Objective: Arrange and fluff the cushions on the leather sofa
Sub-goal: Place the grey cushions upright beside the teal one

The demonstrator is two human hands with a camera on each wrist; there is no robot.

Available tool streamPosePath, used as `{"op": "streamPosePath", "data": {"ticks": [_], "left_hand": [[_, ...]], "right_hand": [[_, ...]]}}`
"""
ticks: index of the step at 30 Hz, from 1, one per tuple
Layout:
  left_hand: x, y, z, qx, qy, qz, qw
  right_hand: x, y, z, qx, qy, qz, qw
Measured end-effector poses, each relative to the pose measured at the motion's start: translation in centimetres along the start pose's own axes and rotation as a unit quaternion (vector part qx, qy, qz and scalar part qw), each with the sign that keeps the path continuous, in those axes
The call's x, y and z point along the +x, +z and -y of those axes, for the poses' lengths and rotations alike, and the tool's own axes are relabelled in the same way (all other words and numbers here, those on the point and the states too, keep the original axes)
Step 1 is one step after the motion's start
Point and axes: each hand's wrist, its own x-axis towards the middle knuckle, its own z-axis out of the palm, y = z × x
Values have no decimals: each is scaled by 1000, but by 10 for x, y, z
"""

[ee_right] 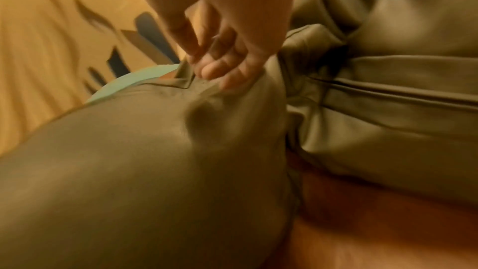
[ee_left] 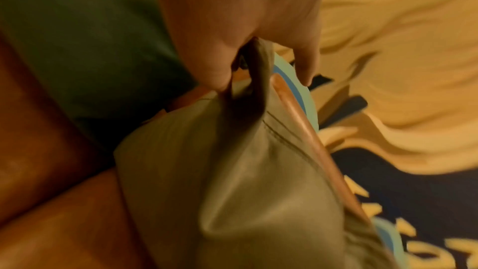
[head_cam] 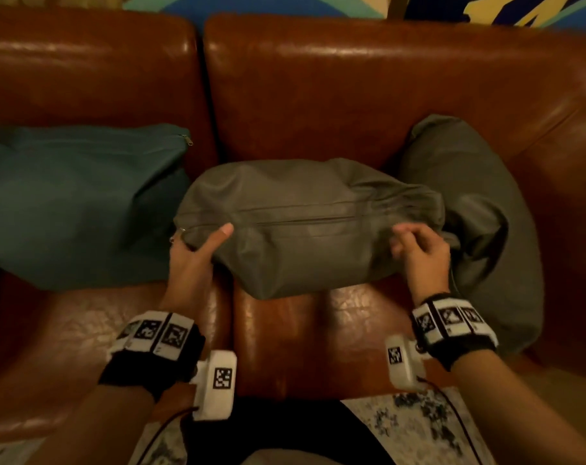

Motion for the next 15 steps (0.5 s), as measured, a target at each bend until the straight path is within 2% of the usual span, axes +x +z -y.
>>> {"op": "streamPosePath", "data": {"ticks": [3, 5, 7, 10, 12, 15], "left_hand": [[-6, -2, 17, 159, 34, 106, 981], [-6, -6, 29, 237, 31, 150, 959], [-6, -6, 36, 270, 41, 125, 954], [-7, 1, 31, 288, 18, 40, 957], [-12, 10, 23, 292, -2, 14, 956], [-11, 11, 7, 298, -14, -7, 954]], "right_hand": [[-11, -8, -10, 53, 200, 49, 977], [-10, -9, -5, 40, 250, 56, 966], [-6, -13, -1, 5, 278, 53, 959], [-8, -19, -8, -62, 339, 121, 931], [-9, -26, -11, -92, 306, 135, 938], [5, -35, -4, -171, 138, 109, 970]]}}
